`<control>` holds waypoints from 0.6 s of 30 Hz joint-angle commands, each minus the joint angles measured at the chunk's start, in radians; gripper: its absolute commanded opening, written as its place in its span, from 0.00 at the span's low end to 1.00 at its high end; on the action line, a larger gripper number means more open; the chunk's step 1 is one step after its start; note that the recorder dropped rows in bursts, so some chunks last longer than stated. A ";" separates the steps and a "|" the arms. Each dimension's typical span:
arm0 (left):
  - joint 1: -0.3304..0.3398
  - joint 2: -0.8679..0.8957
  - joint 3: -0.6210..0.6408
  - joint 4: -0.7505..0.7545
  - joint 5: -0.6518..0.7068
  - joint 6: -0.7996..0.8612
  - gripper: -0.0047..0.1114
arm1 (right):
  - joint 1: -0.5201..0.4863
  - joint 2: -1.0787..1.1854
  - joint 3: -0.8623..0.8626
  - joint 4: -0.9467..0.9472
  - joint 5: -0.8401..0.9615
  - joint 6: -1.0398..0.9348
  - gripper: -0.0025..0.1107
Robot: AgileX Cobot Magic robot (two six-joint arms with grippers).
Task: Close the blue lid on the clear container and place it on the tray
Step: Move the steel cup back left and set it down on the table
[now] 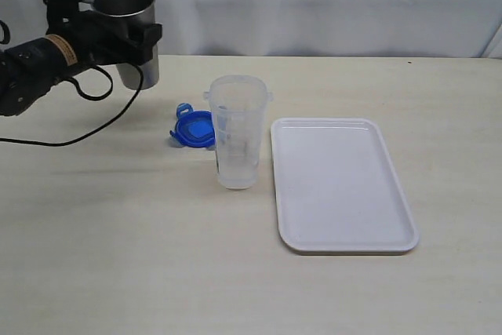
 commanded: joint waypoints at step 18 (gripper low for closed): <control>0.103 0.329 -0.444 0.047 0.064 -0.080 0.04 | -0.005 -0.006 0.003 0.003 -0.012 0.000 0.06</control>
